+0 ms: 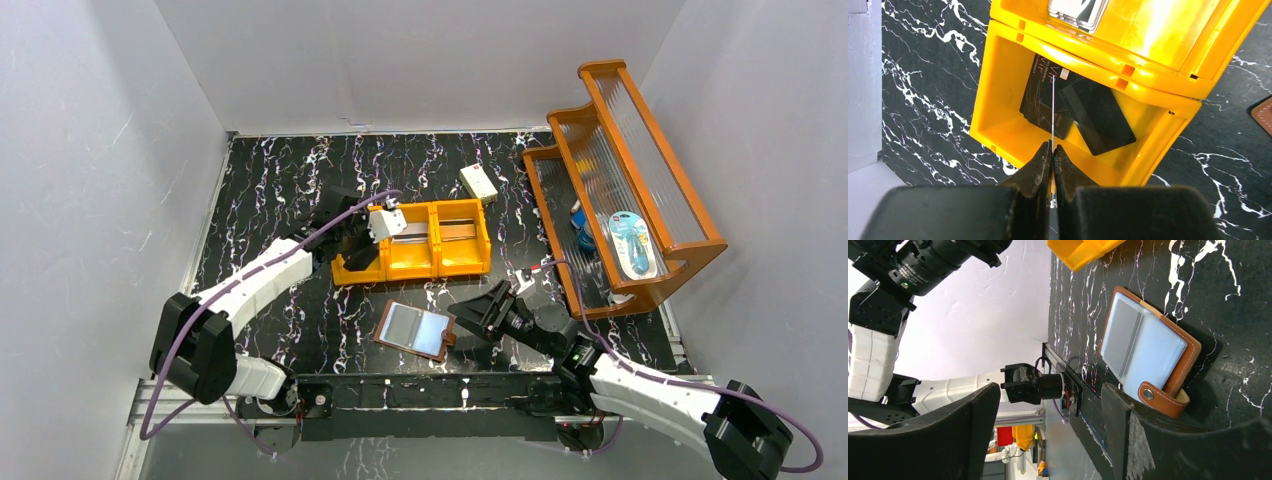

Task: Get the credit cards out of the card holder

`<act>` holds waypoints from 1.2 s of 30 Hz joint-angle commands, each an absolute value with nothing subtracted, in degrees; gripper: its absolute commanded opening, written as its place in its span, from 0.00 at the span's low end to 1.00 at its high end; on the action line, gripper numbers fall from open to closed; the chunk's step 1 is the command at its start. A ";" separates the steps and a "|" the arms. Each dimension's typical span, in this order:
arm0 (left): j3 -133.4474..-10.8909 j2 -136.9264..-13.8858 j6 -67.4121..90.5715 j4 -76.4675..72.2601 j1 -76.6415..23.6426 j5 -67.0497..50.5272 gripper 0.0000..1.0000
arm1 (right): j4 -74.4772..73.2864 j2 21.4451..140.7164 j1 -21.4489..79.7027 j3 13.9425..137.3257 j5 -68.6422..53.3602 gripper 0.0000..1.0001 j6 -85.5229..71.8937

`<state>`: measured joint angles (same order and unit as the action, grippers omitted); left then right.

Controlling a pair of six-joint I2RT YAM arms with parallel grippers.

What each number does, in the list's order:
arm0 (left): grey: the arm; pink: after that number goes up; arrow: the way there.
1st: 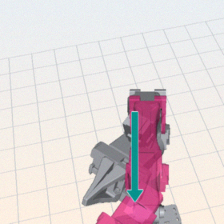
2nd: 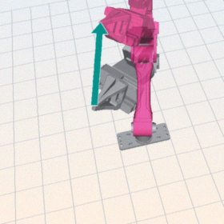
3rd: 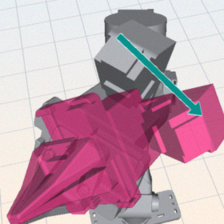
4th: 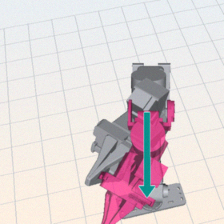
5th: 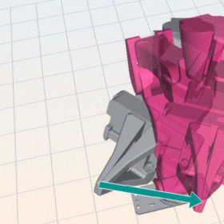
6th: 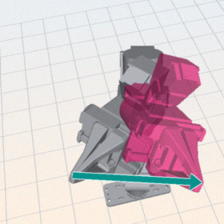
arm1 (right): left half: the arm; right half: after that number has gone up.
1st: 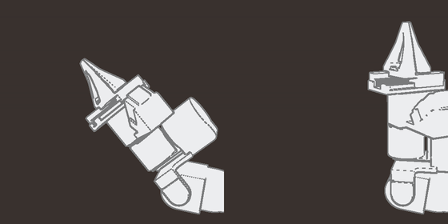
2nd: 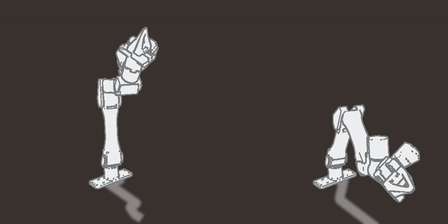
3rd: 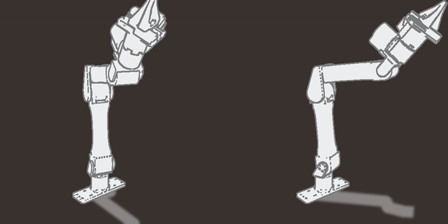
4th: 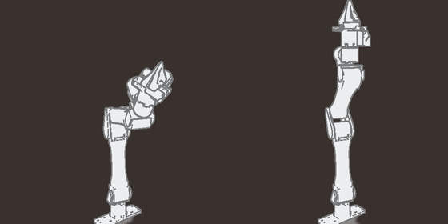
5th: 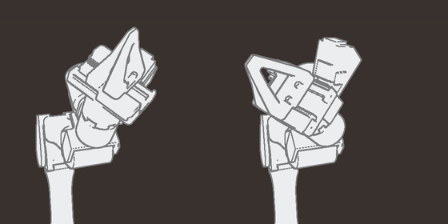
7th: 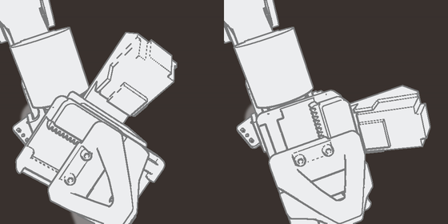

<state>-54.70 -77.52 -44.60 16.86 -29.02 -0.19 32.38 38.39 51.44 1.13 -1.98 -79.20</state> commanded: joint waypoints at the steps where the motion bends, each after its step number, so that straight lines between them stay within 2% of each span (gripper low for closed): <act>1: -56.44 -79.54 -48.80 14.24 -27.92 -0.05 0.00 | 31.83 36.09 51.33 0.84 -0.02 0.83 -79.72; 21: -58.31 -91.86 -54.48 5.86 -26.43 1.92 0.00 | 31.64 33.13 51.32 -1.50 1.44 0.84 -82.58; 36: -54.98 -93.48 -51.93 1.33 -25.27 -1.41 0.00 | 26.38 28.46 51.31 -2.41 2.39 0.84 -83.49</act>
